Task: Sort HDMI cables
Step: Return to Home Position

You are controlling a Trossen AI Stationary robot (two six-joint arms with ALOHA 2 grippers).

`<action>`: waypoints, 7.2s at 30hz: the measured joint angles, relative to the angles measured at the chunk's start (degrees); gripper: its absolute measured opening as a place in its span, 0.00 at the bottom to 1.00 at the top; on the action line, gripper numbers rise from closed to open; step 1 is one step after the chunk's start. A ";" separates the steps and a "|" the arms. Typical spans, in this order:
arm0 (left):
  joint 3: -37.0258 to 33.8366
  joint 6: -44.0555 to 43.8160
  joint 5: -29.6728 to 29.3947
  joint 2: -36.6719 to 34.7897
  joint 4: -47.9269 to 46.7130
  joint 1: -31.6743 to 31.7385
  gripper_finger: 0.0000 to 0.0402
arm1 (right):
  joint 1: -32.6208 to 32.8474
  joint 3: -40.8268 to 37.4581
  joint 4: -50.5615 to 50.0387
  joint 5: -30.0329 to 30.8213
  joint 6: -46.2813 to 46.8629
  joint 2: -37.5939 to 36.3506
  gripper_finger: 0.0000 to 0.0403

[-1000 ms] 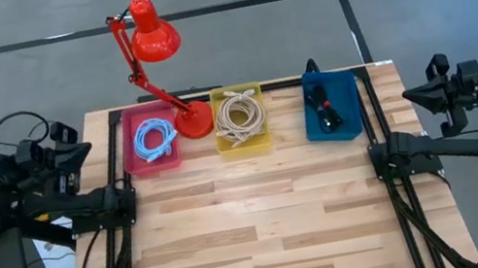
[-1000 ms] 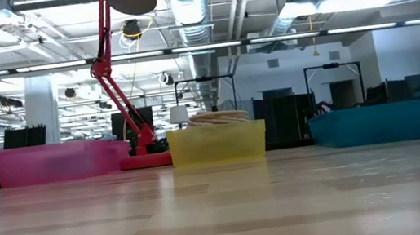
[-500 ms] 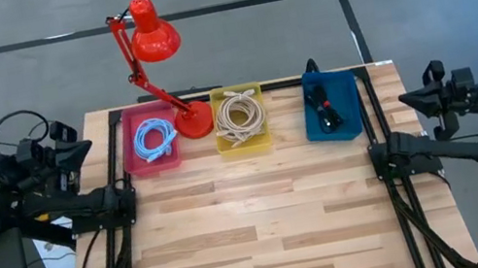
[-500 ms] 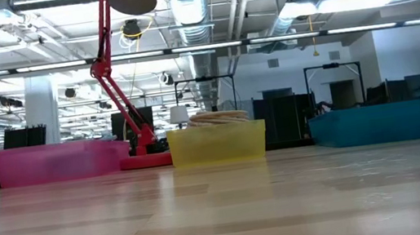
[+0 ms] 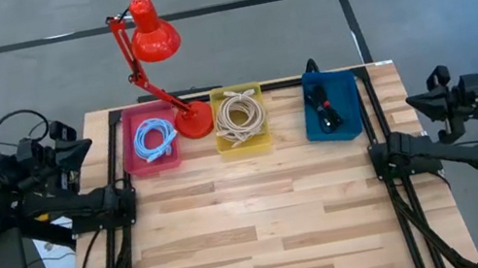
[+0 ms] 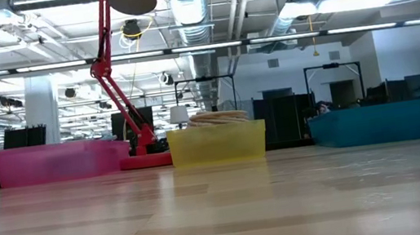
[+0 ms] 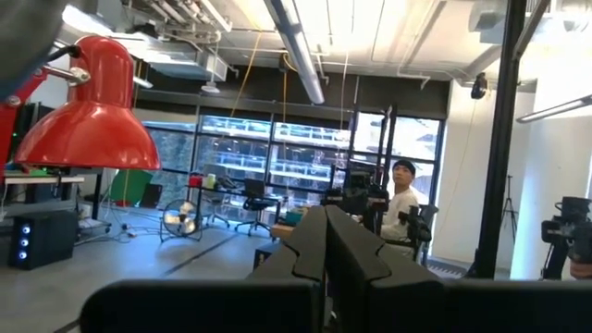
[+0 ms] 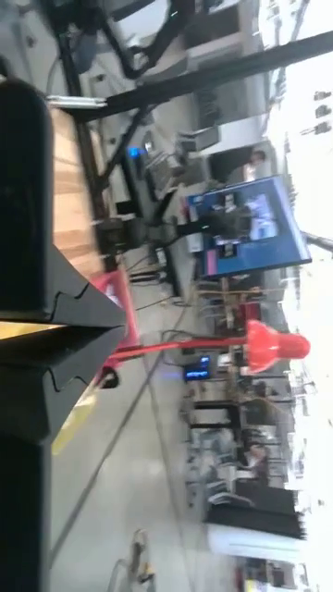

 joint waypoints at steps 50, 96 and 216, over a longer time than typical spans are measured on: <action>-5.63 1.03 -4.74 -0.04 -0.97 0.02 0.01 | -0.11 -16.63 14.26 -0.51 1.09 -0.03 0.00; -28.18 -1.75 -5.97 -0.07 3.86 0.00 0.01 | -0.11 -56.31 58.03 -10.85 2.84 -0.11 0.00; -39.19 -4.74 -5.97 0.42 6.87 0.02 0.03 | -0.15 -57.34 55.53 -10.66 0.02 4.33 0.00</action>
